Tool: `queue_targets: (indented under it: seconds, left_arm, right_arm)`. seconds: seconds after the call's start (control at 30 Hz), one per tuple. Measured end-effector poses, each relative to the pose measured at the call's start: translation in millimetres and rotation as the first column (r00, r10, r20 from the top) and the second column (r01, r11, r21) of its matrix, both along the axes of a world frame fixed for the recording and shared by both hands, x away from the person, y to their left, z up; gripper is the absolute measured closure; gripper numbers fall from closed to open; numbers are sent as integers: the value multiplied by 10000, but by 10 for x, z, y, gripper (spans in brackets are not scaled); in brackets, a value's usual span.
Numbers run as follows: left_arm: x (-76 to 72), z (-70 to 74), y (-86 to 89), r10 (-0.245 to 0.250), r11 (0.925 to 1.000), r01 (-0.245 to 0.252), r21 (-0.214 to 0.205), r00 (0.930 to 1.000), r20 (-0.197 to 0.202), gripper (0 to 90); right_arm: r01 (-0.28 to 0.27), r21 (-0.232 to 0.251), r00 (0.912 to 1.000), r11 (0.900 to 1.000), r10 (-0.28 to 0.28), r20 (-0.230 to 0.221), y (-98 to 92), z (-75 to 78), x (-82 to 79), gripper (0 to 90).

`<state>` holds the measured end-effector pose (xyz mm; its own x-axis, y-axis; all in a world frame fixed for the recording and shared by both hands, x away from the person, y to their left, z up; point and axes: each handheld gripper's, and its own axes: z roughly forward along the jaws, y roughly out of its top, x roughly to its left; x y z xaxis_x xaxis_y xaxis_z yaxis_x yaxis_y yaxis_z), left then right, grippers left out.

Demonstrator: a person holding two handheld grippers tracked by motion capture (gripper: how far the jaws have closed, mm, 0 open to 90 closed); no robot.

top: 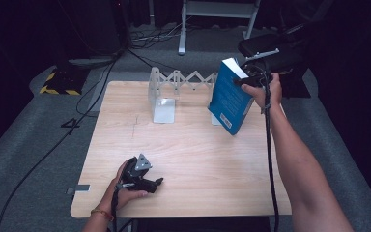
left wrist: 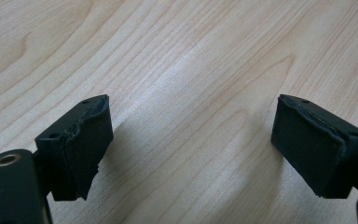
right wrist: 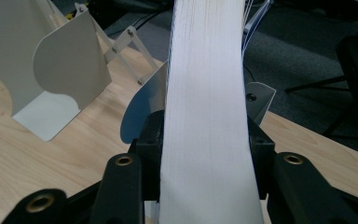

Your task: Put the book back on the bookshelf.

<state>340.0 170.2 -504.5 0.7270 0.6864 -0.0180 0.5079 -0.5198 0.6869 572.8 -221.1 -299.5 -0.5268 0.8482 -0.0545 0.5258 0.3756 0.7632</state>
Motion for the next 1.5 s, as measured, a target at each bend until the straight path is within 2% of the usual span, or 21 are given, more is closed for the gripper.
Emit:
queue_targets:
  seconds: [0.07, 0.23, 0.4, 0.47, 0.7, 0.8, 1.0, 1.13, 1.2, 1.3, 1.5]
  left_arm:
    - [2, 0, 2, -43, 10000, 43, 10, 10000, 4, 131]
    - [2, -1, 0, -40, 10000, 40, -13, 10000, -18, 130]
    - [2, -2, -1, -74, 10000, 74, -30, 10000, -28, 130]
    - [4, -2, -3, -81, 10000, 80, -34, 10000, -36, 129]
    - [3, -2, -5, -54, 10000, 54, -12, 10000, -22, 126]
    - [3, -1, -5, -55, 10000, 55, -12, 10000, -26, 126]
    - [4, -2, -6, -58, 10000, 58, -24, 10000, -42, 126]
    - [4, -2, -5, -60, 10000, 60, -21, 10000, -43, 126]
    - [5, -2, -5, -63, 10000, 63, -18, 10000, -32, 125]
    - [5, -2, -5, -65, 10000, 64, -17, 10000, -30, 125]
    - [5, -2, -5, -65, 10000, 65, -16, 10000, -31, 126]
  right_arm:
    - [221, 2, 9996, 9998, -221, 164, 23, -17, -21, 605]
    - [381, -135, 9990, 9992, -378, 222, 77, -15, -58, 605]
    - [961, 400, 9953, 9946, -957, -108, -64, -19, -59, 601]
    - [989, 435, 9950, 9941, -983, -163, -81, -20, -67, 599]
    - [736, -205, 9972, 9971, -738, -82, 13, -5, -115, 548]
    - [923, -436, 9956, 9948, -929, -126, -12, -4, -110, 469]
    - [528, -443, 9976, 9976, -546, -419, -81, 22, -122, 400]
    - [404, -371, 9984, 9985, -418, -383, -115, 52, -162, 372]
    - [338, -217, 9981, 9992, -348, -513, -148, 56, -178, 351]
    - [377, -196, 9982, 9991, -386, -455, -180, 60, -212, 327]
    - [89, -283, 9995, 9996, -97, -291, -251, 90, -357, 316]
